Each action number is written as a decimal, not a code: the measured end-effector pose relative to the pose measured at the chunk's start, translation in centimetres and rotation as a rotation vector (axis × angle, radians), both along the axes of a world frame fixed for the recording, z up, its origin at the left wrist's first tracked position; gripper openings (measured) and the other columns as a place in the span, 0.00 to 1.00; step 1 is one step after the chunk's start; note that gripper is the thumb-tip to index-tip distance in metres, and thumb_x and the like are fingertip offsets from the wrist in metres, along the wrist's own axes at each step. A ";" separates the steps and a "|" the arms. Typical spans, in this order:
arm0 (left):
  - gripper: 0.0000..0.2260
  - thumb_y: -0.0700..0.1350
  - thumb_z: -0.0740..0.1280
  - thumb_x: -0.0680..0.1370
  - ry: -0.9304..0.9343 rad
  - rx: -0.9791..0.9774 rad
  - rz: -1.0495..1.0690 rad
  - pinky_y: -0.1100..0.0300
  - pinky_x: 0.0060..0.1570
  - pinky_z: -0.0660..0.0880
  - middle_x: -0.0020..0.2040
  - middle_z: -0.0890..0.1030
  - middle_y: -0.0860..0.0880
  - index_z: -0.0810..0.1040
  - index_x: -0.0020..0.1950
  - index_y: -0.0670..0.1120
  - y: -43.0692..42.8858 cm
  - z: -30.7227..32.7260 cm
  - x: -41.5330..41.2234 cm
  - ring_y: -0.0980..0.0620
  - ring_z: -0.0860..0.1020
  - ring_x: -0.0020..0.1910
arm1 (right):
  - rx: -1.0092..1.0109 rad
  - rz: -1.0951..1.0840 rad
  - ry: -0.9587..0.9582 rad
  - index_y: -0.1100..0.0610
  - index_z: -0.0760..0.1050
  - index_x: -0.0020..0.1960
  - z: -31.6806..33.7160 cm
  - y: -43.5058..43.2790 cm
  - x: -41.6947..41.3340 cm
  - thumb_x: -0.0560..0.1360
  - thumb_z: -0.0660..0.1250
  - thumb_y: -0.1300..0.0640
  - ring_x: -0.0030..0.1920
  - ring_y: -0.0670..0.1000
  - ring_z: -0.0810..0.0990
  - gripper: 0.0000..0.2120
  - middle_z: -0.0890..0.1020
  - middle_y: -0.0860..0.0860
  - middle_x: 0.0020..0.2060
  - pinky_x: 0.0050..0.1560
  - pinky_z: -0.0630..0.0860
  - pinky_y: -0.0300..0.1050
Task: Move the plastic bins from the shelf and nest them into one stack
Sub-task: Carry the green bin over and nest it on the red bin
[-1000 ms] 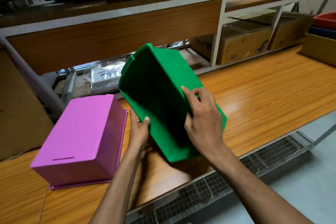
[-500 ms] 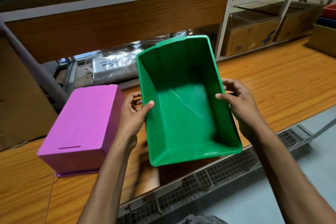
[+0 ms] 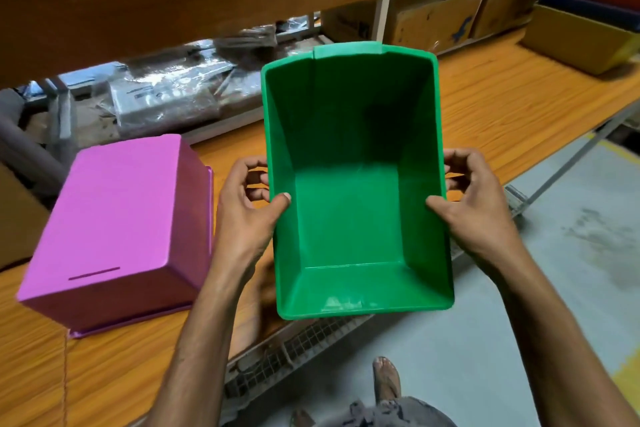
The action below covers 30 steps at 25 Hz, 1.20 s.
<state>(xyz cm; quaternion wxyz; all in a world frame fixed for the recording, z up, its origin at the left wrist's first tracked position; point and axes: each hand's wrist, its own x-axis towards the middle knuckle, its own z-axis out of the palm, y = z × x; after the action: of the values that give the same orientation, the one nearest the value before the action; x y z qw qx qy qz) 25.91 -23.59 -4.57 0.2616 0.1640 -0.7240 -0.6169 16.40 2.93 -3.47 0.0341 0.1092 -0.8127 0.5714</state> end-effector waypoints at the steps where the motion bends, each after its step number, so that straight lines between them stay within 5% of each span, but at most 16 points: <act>1: 0.21 0.27 0.72 0.72 0.013 -0.012 -0.026 0.67 0.44 0.72 0.48 0.79 0.52 0.77 0.56 0.50 0.6 -0.2 -0.1 0.62 0.74 0.42 | 0.021 -0.038 0.013 0.50 0.72 0.61 -0.1 0.8 0.8 0.67 0.70 0.71 0.44 0.44 0.74 0.27 0.79 0.47 0.52 0.47 0.75 0.39; 5: 0.21 0.27 0.71 0.71 0.084 -0.098 -0.127 0.66 0.44 0.72 0.48 0.80 0.52 0.78 0.57 0.48 5.0 -0.4 -0.6 0.60 0.76 0.45 | 0.166 -0.206 0.096 0.49 0.71 0.62 0.0 5.4 4.0 0.67 0.69 0.72 0.46 0.43 0.75 0.29 0.79 0.50 0.52 0.46 0.75 0.37; 9: 0.20 0.29 0.71 0.70 0.093 -0.163 -0.218 0.66 0.43 0.72 0.48 0.80 0.51 0.78 0.58 0.47 10.8 -0.8 -2.3 0.59 0.75 0.43 | 0.287 -0.377 0.133 0.47 0.70 0.63 -0.6 11.6 5.8 0.66 0.70 0.66 0.51 0.52 0.76 0.29 0.77 0.50 0.54 0.48 0.78 0.54; 14: 0.22 0.33 0.71 0.70 0.100 -0.242 -0.321 0.65 0.41 0.72 0.47 0.78 0.52 0.76 0.58 0.54 20.2 -1.7 -3.0 0.57 0.75 0.41 | 0.288 -0.494 0.102 0.53 0.70 0.63 -2.6 20.0 7.6 0.67 0.69 0.69 0.51 0.53 0.74 0.28 0.75 0.53 0.54 0.49 0.69 0.45; 22: 0.20 0.28 0.69 0.70 -0.031 -0.245 -0.513 0.66 0.36 0.69 0.41 0.74 0.53 0.74 0.54 0.49 38.0 -3.8 -5.4 0.61 0.70 0.34 | 0.199 -0.666 -0.044 0.46 0.68 0.58 -5.7 37.0 10.2 0.65 0.71 0.65 0.51 0.54 0.78 0.26 0.78 0.51 0.52 0.50 0.77 0.53; 26: 0.20 0.32 0.71 0.70 -0.096 -0.379 -0.559 0.58 0.38 0.69 0.42 0.76 0.55 0.71 0.56 0.50 46.6 -4.8 -7.5 0.58 0.74 0.38 | 0.274 -0.770 -0.075 0.47 0.66 0.56 -6.2 44.4 10.6 0.67 0.70 0.65 0.53 0.51 0.77 0.24 0.77 0.47 0.54 0.46 0.74 0.51; 30: 0.20 0.31 0.72 0.72 -0.100 -0.446 -0.620 0.61 0.37 0.63 0.44 0.74 0.57 0.71 0.58 0.46 53.7 -4.9 -9.8 0.54 0.74 0.41 | 0.312 -0.861 -0.114 0.51 0.66 0.57 -7.0 50.0 9.7 0.68 0.69 0.66 0.51 0.53 0.79 0.23 0.78 0.47 0.54 0.43 0.74 0.51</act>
<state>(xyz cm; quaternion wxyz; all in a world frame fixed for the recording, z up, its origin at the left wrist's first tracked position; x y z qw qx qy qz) 16.12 30.15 -9.45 0.0566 -0.0937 -0.8675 -0.4853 26.14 52.96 -10.47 0.2067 -0.2659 -0.8610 0.3811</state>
